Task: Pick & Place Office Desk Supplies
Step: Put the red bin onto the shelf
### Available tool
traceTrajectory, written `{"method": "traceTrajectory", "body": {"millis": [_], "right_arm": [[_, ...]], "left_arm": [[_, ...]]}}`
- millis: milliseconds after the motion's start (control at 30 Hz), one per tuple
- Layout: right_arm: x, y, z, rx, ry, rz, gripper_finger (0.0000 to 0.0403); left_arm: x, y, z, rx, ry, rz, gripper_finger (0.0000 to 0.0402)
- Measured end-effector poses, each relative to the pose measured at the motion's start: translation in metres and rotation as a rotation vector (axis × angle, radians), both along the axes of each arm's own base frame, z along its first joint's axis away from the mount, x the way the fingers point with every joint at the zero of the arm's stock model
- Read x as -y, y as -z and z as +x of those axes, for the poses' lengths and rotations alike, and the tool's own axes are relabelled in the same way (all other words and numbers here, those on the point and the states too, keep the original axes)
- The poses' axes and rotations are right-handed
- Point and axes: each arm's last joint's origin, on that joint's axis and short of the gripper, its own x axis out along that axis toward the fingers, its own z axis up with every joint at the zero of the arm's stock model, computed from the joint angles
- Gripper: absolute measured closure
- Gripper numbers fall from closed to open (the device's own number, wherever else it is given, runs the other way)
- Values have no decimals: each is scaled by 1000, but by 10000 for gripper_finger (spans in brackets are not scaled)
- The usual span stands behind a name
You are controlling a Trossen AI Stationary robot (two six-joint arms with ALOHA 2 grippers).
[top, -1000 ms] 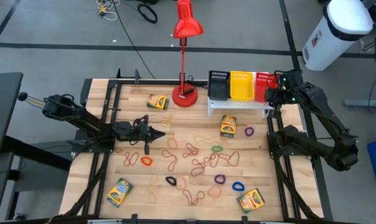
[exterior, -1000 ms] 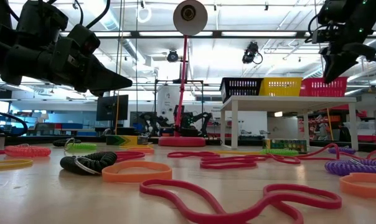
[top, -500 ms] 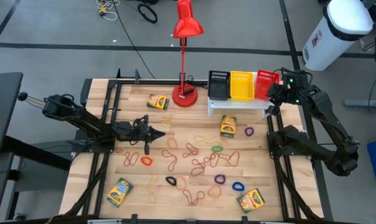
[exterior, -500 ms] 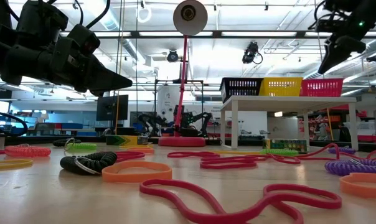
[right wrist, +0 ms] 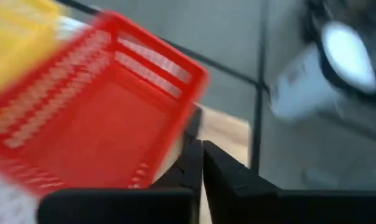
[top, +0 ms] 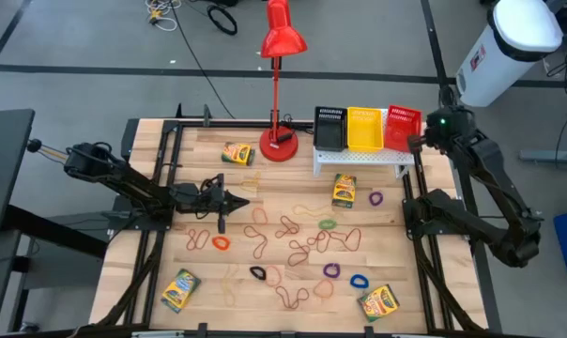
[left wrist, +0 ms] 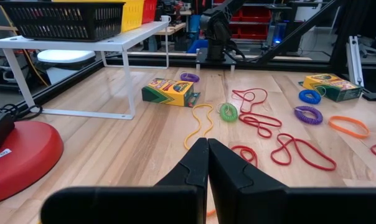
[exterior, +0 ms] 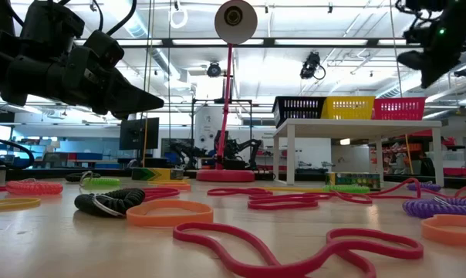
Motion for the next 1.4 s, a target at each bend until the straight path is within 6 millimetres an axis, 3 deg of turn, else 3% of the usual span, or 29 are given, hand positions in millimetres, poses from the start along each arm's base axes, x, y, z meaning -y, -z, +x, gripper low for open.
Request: {"method": "traceTrajectory", "body": {"millis": [200,433,567,1400], "right_arm": [[3,12,0,112,196,-5,397],[17,45,5,126,271,-56,399],[22,55,7,120,282,-102,397],[28,48,13,175,127,-148,401]], "left_arm": [[0,0,0,0,0,0,390],[0,0,0,-1,0,0,390],[0,0,0,0,0,0,390],[0,0,0,0,0,0,390]]}}
